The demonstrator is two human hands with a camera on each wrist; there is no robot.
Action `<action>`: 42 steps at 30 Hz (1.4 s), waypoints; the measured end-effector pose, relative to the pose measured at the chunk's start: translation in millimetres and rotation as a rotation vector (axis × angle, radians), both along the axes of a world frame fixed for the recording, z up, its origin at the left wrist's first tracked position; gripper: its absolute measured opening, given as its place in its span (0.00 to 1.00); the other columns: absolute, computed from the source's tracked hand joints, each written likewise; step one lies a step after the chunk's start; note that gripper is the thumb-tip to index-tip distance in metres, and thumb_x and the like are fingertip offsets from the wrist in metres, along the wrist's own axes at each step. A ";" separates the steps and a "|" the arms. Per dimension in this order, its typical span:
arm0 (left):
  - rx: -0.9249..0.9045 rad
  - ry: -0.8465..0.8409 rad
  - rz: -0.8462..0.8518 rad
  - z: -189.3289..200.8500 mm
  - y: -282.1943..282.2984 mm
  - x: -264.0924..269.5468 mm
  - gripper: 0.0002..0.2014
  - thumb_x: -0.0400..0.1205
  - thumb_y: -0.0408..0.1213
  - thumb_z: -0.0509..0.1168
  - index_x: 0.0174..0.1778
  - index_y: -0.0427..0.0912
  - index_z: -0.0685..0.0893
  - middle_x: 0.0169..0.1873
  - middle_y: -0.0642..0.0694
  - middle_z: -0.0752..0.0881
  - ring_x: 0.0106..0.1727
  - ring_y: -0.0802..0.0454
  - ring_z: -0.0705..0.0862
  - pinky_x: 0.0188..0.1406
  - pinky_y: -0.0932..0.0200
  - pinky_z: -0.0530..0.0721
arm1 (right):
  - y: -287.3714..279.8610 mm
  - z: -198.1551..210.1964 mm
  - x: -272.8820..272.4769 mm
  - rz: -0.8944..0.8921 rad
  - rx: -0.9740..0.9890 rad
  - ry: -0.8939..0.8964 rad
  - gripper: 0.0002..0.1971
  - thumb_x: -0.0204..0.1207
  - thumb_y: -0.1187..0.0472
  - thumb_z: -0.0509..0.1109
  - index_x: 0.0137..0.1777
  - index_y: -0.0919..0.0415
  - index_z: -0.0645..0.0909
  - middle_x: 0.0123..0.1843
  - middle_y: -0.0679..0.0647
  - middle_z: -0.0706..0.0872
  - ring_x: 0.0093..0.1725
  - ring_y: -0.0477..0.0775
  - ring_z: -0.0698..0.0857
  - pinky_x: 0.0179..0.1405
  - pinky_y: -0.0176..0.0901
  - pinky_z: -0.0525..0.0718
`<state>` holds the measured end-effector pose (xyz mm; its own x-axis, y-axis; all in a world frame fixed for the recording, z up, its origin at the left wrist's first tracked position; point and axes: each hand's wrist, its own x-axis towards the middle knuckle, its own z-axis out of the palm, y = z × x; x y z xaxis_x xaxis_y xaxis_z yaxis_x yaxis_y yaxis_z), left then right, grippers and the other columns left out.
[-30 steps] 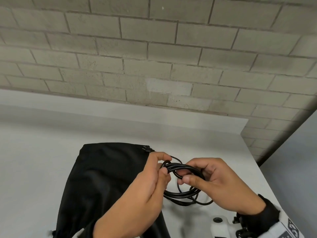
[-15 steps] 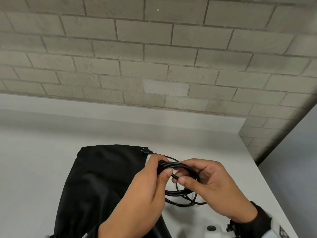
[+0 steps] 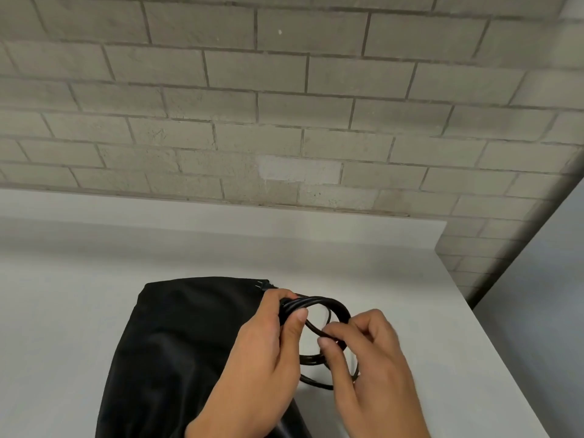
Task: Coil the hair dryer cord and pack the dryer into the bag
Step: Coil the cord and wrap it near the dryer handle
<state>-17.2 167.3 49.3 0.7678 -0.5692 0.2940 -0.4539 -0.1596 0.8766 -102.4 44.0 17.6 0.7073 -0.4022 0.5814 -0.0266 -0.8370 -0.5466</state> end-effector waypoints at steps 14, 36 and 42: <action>-0.238 0.023 0.125 -6.6 -11.2 12.0 0.12 0.82 0.56 0.56 0.52 0.56 0.80 0.31 0.46 0.84 0.30 0.55 0.81 0.34 0.57 0.82 | 3.2 16.9 5.5 0.352 0.401 0.077 0.13 0.74 0.50 0.69 0.56 0.32 0.83 0.63 0.38 0.82 0.64 0.43 0.82 0.59 0.30 0.78; -0.166 -0.109 0.075 -18.9 -21.8 19.0 0.12 0.85 0.55 0.54 0.54 0.55 0.77 0.26 0.53 0.78 0.25 0.59 0.73 0.25 0.55 0.76 | 0.4 -6.0 -23.3 0.477 0.750 -0.019 0.13 0.78 0.64 0.71 0.42 0.41 0.82 0.61 0.51 0.89 0.76 0.46 0.75 0.71 0.35 0.74; -0.186 -0.108 0.186 -17.0 -20.1 24.5 0.07 0.89 0.50 0.56 0.53 0.54 0.77 0.26 0.44 0.78 0.26 0.45 0.75 0.28 0.49 0.77 | -12.0 5.1 -45.3 0.564 1.230 0.015 0.18 0.66 0.46 0.76 0.51 0.56 0.87 0.24 0.63 0.84 0.21 0.59 0.85 0.22 0.37 0.80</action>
